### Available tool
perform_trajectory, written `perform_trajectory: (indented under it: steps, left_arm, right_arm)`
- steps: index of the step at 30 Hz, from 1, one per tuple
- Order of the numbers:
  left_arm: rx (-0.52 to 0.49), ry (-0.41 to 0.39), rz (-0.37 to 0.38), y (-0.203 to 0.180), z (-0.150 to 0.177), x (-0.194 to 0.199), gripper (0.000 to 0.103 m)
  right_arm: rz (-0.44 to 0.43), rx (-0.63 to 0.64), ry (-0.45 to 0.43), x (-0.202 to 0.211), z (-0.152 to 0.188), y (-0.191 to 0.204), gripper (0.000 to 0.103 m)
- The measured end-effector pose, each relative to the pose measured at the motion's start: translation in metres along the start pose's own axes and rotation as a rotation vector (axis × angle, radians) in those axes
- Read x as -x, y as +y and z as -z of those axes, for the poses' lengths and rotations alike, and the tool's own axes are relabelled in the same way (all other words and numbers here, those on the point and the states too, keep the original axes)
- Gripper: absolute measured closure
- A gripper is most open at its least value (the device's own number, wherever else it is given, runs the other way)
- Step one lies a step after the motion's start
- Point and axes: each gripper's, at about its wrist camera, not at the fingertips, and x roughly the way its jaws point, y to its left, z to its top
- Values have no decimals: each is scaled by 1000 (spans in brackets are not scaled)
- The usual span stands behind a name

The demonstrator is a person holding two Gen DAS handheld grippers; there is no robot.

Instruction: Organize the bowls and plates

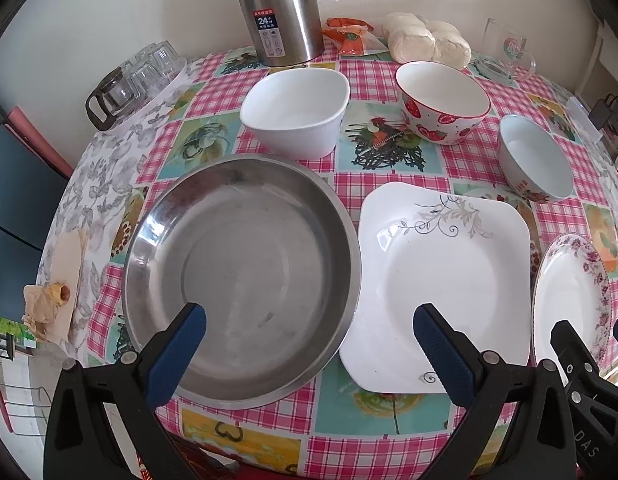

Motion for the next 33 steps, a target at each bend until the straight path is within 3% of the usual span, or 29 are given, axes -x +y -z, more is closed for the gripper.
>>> perform_trajectory:
  steps: [33]
  left_arm:
    - [32,-2,26,7,-3,2,0]
  right_arm:
    - [12,-5,2,1,1,-2,0]
